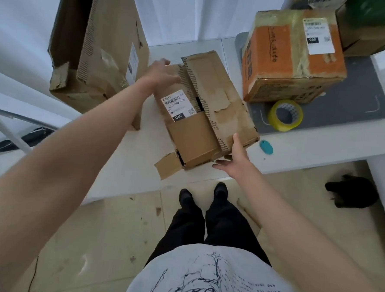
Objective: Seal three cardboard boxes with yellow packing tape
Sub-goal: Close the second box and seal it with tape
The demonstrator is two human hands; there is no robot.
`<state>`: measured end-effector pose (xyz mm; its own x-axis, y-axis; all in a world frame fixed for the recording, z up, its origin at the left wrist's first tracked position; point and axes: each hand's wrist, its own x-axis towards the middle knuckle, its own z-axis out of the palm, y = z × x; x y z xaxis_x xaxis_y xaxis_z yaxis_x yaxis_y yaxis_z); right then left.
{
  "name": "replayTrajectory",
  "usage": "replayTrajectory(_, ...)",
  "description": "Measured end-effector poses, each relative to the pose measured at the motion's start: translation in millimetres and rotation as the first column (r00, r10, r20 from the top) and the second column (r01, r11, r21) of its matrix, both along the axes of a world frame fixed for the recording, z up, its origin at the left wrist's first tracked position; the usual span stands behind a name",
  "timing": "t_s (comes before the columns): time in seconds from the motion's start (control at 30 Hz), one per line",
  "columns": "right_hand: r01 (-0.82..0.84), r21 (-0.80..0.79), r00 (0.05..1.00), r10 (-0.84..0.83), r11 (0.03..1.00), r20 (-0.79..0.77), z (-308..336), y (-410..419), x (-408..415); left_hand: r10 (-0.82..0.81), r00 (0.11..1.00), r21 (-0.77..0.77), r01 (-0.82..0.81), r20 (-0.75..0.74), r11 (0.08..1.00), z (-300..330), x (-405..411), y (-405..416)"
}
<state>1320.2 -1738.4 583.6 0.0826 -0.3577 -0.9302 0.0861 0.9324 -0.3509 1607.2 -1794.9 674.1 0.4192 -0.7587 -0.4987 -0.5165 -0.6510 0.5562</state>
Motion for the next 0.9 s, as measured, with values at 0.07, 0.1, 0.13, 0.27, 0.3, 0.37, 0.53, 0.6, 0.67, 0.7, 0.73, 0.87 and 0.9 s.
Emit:
replayTrajectory(0.07,-0.025,-0.010,0.999,0.024,1.000,-0.048,-2,0,-2,0.016,1.000,0.046,-0.017,0.007,0.999,-16,5,-5)
replayTrajectory(0.1,-0.034,-0.020,0.996,0.033,0.999,-0.080,-3,-1,-4,0.028,0.999,0.056,-0.029,0.019,0.998,-23,6,-5)
replayTrajectory(0.13,-0.041,-0.028,0.993,0.037,0.999,-0.109,-4,-3,-8,0.028,0.999,0.057,-0.031,0.045,0.998,-29,7,-4)
replayTrajectory(0.27,-0.098,-0.032,0.987,0.093,0.995,-0.128,-3,-10,-19,-0.022,0.983,0.050,0.014,0.180,0.999,-39,14,-1)
replayTrajectory(0.3,-0.108,-0.026,0.986,0.104,0.994,-0.127,-1,-11,-20,-0.055,0.976,0.067,0.042,0.212,0.997,-38,15,0)
replayTrajectory(0.37,-0.123,-0.021,0.985,0.120,0.992,-0.126,1,-12,-22,-0.112,0.959,0.112,0.086,0.259,0.990,-34,14,1)
replayTrajectory(0.53,-0.119,-0.018,0.986,0.116,0.993,-0.118,8,-12,-36,-0.208,0.922,0.236,0.134,0.326,0.962,-35,-5,31)
replayTrajectory(0.6,-0.105,-0.014,0.986,0.102,0.994,-0.133,9,-13,-47,-0.248,0.896,0.277,0.149,0.368,0.949,-38,-20,52)
replayTrajectory(0.67,-0.102,-0.015,0.984,0.099,0.995,-0.151,12,-16,-57,-0.215,0.901,0.279,0.111,0.376,0.954,-39,-35,74)
replayTrajectory(0.7,-0.103,-0.017,0.982,0.099,0.995,-0.161,12,-17,-61,-0.196,0.900,0.272,0.091,0.389,0.958,-40,-43,85)
replayTrajectory(0.73,-0.117,-0.021,0.978,0.112,0.993,-0.177,14,-19,-63,-0.176,0.897,0.260,0.072,0.405,0.963,-41,-50,96)
replayTrajectory(0.87,-0.209,-0.068,0.956,0.188,0.976,-0.227,22,-26,-64,-0.102,0.908,0.239,0.002,0.407,0.971,-42,-73,134)
replayTrajectory(0.9,-0.225,-0.084,0.949,0.199,0.971,-0.243,24,-28,-62,-0.086,0.908,0.246,-0.019,0.409,0.969,-41,-78,142)
